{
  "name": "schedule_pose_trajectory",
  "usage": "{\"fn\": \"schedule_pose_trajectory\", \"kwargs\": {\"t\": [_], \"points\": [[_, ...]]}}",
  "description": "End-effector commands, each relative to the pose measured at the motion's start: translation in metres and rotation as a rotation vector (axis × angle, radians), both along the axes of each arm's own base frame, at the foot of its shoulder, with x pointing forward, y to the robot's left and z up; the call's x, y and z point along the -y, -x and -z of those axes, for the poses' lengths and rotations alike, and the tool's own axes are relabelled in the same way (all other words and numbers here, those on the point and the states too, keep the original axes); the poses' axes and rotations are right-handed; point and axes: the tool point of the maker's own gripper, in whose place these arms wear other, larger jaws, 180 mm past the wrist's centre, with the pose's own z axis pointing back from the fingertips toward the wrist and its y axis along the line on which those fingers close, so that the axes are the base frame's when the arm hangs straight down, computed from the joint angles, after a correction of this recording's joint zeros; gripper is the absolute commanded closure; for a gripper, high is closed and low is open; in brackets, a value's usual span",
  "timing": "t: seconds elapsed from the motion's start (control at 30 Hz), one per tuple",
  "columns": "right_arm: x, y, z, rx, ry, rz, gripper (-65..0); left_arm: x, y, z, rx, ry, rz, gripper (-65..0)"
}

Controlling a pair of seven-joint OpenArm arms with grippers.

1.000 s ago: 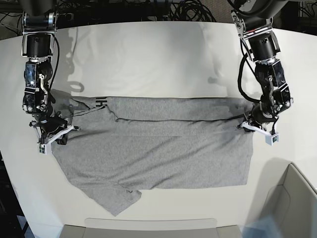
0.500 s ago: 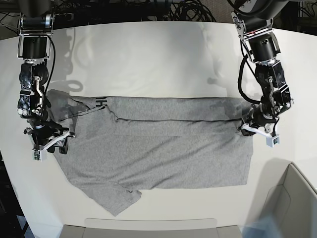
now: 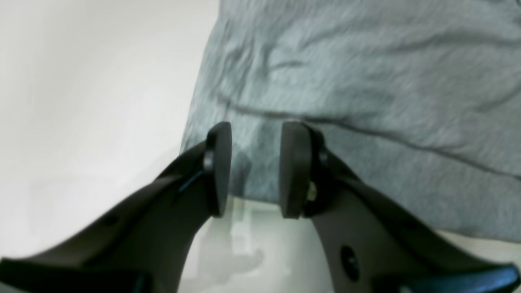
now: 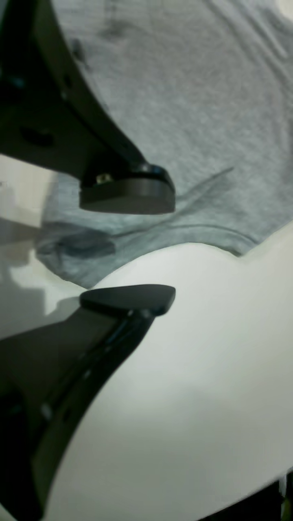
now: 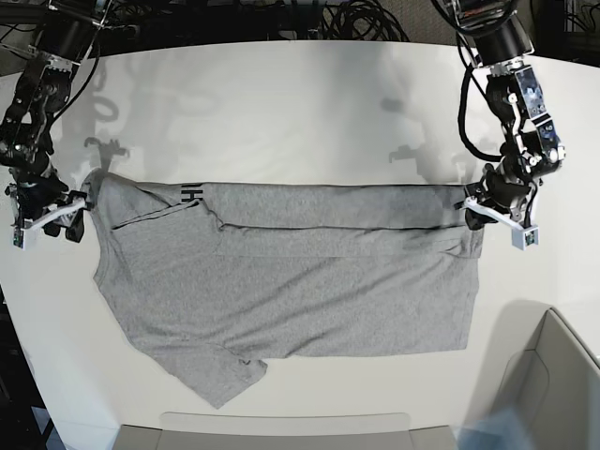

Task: Fold the T-shirt properly
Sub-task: 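Lower the folded collar edge onto the shirt and release both grippers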

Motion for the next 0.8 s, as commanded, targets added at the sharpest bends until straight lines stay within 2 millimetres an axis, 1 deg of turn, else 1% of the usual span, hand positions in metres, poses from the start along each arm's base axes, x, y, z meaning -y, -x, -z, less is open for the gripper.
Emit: {"fn": "schedule_pose_trajectory", "kwargs": {"t": [0.0, 0.1, 0.17, 0.27, 0.3, 0.33, 0.43, 0.53, 0.6, 0.67, 0.77], "points": [[0.009, -0.002, -0.006, 0.028, 0.004, 0.003, -27.9, -0.005, -0.011, -0.018, 0.059, -0.016, -0.001, -20.2], [0.025, 0.011, 0.017, -0.017, -0.045, 0.035, -27.9, -0.004, -0.008, -0.015, 0.05, -0.013, 0.0, -20.2], [0.027, 0.011, 0.023, -0.022, -0.065, 0.026, -27.9, -0.003, -0.006, -0.012, 0.042, -0.013, 0.003, -20.2], [0.032, 0.017, 0.032, -0.035, -0.084, 0.016, -27.9, -0.002, -0.003, -0.009, 0.027, -0.01, 0.007, -20.2], [0.032, 0.017, 0.035, -0.039, -0.093, 0.012, -27.9, -0.002, -0.003, -0.009, 0.027, -0.01, 0.007, -20.2], [0.031, 0.012, 0.035, -0.033, -0.104, 0.006, -27.9, -0.002, -0.003, -0.009, 0.027, -0.01, 0.007, -20.2], [0.027, 0.012, 0.048, -0.056, -0.141, -0.013, -27.9, -0.003, -0.002, -0.009, 0.026, -0.01, 0.004, -20.2], [0.022, 0.007, 0.053, -0.063, -0.168, -0.036, -27.9, -0.003, -0.002, -0.009, 0.027, -0.011, 0.004, -20.2], [0.018, 0.01, 0.063, -0.085, -0.19, -0.036, -27.9, -0.003, -0.001, -0.009, 0.025, -0.011, 0.003, -20.2], [0.015, 0.008, 0.066, -0.089, -0.207, -0.037, -27.9, -0.003, 0.004, -0.004, 0.011, -0.011, 0.003, -20.2], [0.011, 0.012, 0.076, -0.115, -0.231, -0.037, -27.9, -0.003, 0.003, -0.006, 0.017, -0.014, 0.005, -20.2]]}}
